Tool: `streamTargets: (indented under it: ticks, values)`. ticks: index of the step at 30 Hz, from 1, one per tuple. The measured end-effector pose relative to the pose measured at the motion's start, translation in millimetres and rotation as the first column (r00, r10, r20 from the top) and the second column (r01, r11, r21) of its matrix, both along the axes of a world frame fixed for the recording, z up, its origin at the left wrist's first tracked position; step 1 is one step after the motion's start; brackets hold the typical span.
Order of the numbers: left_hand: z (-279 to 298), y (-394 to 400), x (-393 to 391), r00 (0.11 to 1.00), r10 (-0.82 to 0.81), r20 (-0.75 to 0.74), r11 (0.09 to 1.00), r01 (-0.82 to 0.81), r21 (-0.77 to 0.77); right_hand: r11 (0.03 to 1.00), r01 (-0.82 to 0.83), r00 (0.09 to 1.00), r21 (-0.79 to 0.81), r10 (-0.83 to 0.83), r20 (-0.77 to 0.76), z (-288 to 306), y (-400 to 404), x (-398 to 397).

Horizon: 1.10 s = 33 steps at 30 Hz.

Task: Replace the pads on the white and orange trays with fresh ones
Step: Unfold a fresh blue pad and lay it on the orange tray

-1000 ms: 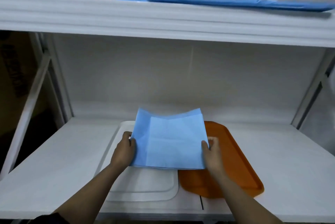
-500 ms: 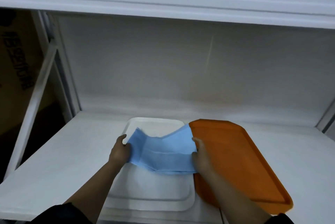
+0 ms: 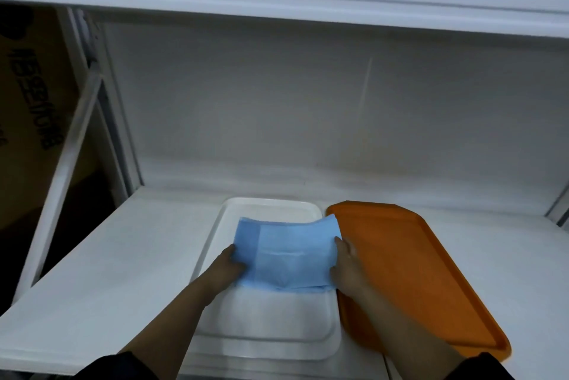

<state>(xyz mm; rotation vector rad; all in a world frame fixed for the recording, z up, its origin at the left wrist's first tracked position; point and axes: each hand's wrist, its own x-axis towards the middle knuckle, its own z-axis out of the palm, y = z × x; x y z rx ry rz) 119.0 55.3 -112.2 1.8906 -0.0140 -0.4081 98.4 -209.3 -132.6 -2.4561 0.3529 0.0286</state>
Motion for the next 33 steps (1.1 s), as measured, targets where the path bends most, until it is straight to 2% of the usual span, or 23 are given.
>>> streamTargets:
  ticks: [3,7,11,14,18,23,29,31,33]
  values:
    - [-0.7,-4.9,-2.1,0.999,0.033,-0.002,0.999,-0.033,0.016,0.978,-0.029,1.0,-0.208,0.026,-0.017,-1.6,0.4,-4.8]
    - [-3.8,-8.9,3.0,0.99,0.136,-0.029,0.984,-0.132,0.12,0.87,-0.284,0.958,-0.404,0.276,-0.081,0.5,18.4,-10.9]
    - [-6.9,-9.4,5.2,0.978,0.196,-0.074,0.97,-0.183,0.157,0.818,-0.473,0.881,-0.327,0.449,-0.151,2.5,48.0,-16.2]
    - [-6.3,-8.3,4.4,0.962,0.245,-0.119,0.961,-0.225,0.159,0.804,-0.518,0.854,-0.29,0.506,-0.123,3.6,65.5,-19.3]
    - [-6.6,-5.9,5.5,0.941,0.293,-0.167,0.947,-0.263,0.183,0.741,-0.598,0.797,-0.306,0.59,-0.129,-1.9,79.9,-19.1]
    - [-10.4,1.5,8.4,0.93,0.354,-0.101,0.93,-0.338,0.145,0.707,-0.633,0.769,-0.315,0.622,-0.147,-6.6,89.1,-17.9]
    - [5.4,-1.8,-2.3,0.959,0.253,-0.127,0.965,-0.241,0.099,0.707,-0.653,0.757,-0.271,0.626,-0.189,-7.6,91.5,-19.3]
    - [4.6,-4.6,-1.7,0.969,0.223,-0.108,0.971,-0.212,0.107,0.744,-0.614,0.785,-0.263,0.609,-0.111,-6.0,92.9,-21.1]
    - [3.1,-8.3,0.2,0.969,0.232,-0.089,0.97,-0.224,0.092,0.824,-0.504,0.853,-0.258,0.521,-0.003,-1.9,96.4,-21.4]
